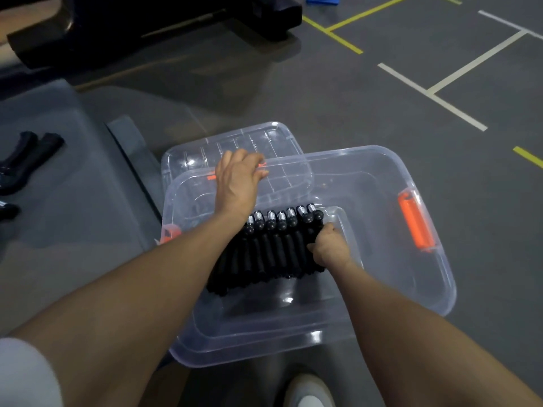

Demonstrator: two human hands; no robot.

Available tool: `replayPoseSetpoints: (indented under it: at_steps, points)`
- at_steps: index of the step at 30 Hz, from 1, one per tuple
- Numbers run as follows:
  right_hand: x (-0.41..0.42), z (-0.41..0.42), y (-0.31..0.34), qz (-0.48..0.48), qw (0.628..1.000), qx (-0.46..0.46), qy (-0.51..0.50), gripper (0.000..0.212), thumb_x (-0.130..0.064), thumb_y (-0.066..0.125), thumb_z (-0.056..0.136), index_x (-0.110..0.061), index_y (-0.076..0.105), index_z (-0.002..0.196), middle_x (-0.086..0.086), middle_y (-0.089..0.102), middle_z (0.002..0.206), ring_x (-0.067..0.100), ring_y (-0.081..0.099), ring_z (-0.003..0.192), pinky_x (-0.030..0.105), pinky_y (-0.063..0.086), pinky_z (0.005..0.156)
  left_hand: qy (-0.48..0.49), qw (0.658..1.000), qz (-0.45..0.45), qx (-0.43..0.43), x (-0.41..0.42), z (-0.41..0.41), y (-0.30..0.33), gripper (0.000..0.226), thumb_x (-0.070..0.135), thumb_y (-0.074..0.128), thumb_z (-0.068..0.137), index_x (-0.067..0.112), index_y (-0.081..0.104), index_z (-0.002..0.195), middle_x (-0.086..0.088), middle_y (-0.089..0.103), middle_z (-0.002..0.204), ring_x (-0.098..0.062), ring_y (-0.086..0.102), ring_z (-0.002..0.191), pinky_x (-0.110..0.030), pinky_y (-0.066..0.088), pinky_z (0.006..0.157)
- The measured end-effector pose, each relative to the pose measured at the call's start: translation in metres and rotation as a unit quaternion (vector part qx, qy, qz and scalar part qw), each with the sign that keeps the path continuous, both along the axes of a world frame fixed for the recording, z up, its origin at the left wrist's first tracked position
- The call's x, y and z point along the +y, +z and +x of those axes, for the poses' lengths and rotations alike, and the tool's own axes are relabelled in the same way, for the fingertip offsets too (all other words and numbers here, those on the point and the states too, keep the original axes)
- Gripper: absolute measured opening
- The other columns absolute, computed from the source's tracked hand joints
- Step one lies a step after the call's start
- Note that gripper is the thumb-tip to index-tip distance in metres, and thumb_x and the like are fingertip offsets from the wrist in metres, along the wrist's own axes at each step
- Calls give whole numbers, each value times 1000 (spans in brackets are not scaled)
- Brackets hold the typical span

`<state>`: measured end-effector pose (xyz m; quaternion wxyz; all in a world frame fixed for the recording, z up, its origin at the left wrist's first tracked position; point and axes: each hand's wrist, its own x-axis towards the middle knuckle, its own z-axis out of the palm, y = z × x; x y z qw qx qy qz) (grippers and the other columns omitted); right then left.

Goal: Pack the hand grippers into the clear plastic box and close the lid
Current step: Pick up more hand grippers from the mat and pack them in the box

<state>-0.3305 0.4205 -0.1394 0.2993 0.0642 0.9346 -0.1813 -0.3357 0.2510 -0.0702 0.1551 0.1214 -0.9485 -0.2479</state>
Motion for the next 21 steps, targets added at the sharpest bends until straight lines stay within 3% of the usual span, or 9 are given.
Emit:
replayPoseSetpoints:
  at_steps: [9, 12, 16, 21]
  points:
    - [8, 2, 1, -92, 993, -61, -48, 48, -11, 51, 91, -5, 33, 136, 21, 52, 132, 37, 50, 122, 38, 41, 101, 15, 1000, -2, -9, 0, 2, -2, 28, 21, 59, 87, 14, 64, 114, -7, 61, 106, -27, 44, 106, -19, 21, 84]
    - [7, 2, 2, -93, 992, -69, -46, 42, -8, 46, 92, -5, 34, 132, 22, 53, 129, 37, 51, 121, 39, 42, 100, 18, 1000, -1, -8, -2, -1, -5, 27, 19, 59, 88, 14, 64, 114, -8, 61, 105, -28, 44, 106, -13, 16, 77]
    - [7, -2, 4, -78, 994, -79, -25, 44, -10, 45, 94, -4, 31, 135, 21, 50, 133, 36, 49, 124, 37, 39, 102, 15, 1000, -4, -14, -4, -5, -8, 28, 20, 59, 88, 13, 64, 115, -8, 61, 107, -28, 44, 107, -19, 23, 84]
    - [1, -7, 8, -63, 997, -40, 0, 43, -11, 47, 93, -8, 39, 134, 18, 52, 134, 34, 50, 124, 36, 42, 101, 11, 999, -16, -30, -9, -13, -15, 26, 22, 58, 89, 14, 64, 113, -7, 62, 110, -27, 45, 107, -20, 24, 82]
